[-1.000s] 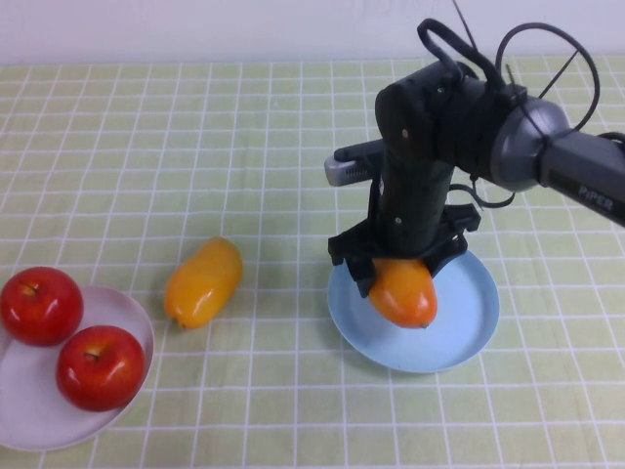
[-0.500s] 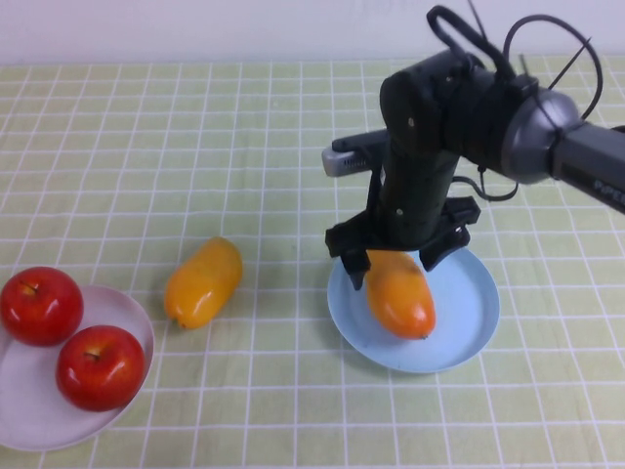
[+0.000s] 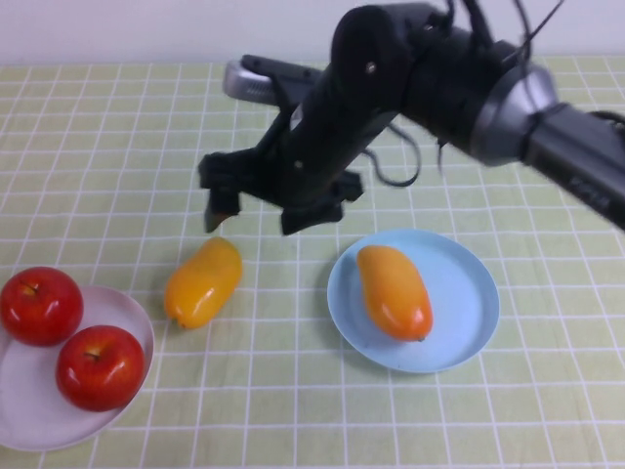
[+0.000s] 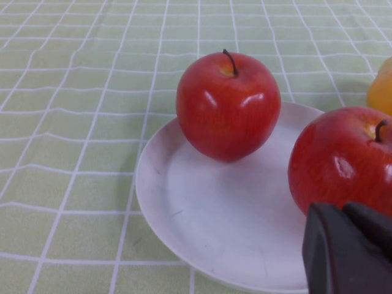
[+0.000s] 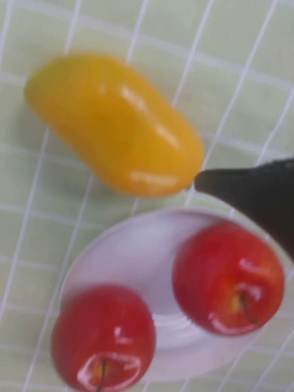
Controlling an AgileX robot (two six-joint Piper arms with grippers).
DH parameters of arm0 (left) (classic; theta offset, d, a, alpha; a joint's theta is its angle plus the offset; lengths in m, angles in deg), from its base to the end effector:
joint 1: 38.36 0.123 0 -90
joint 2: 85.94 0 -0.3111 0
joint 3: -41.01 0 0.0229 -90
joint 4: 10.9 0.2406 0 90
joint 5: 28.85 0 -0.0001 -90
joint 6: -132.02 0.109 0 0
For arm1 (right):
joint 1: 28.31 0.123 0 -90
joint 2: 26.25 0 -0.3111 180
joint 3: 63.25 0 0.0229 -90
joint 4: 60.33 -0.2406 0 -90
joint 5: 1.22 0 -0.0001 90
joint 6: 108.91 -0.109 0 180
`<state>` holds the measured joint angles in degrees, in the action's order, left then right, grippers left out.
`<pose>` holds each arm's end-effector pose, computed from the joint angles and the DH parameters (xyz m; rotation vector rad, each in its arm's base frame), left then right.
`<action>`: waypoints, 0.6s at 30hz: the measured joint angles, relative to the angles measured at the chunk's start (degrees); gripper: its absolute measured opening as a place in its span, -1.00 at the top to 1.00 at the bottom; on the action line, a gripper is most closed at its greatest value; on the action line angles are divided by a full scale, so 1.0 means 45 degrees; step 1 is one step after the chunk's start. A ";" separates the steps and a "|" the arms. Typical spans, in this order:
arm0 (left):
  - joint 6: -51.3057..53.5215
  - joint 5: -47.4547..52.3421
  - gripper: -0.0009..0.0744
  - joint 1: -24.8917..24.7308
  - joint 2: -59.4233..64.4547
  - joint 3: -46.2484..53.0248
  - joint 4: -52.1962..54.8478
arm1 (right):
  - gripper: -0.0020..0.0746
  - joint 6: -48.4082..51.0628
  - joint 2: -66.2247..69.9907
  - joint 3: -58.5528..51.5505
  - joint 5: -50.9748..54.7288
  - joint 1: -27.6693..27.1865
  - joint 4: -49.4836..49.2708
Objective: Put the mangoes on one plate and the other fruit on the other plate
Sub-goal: Put another type of fruit in the right plate
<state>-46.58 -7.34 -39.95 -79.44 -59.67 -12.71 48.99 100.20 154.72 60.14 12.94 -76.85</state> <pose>0.0332 -0.0022 0.1661 0.0293 1.8730 -0.0334 0.3424 0.3365 0.3122 -0.3621 2.7295 0.7316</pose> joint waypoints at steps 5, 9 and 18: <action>0.0000 0.0000 0.98 0.0000 0.0000 0.0000 0.0000 | -0.78 -0.0297 0.1400 0.0739 -0.0648 0.0272 -0.1073; 0.0000 0.0000 0.98 0.0000 0.0000 0.0000 0.0000 | -0.78 -0.0474 0.2584 0.1822 -0.0543 0.0406 -0.1262; 0.0000 0.0000 0.98 0.0000 0.0000 0.0000 0.0000 | -0.78 -0.1300 0.4354 0.4422 0.0260 0.0474 -0.0428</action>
<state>-46.58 -7.34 -39.95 -79.44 -59.67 -12.71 43.14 119.79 174.62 61.31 15.07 -78.78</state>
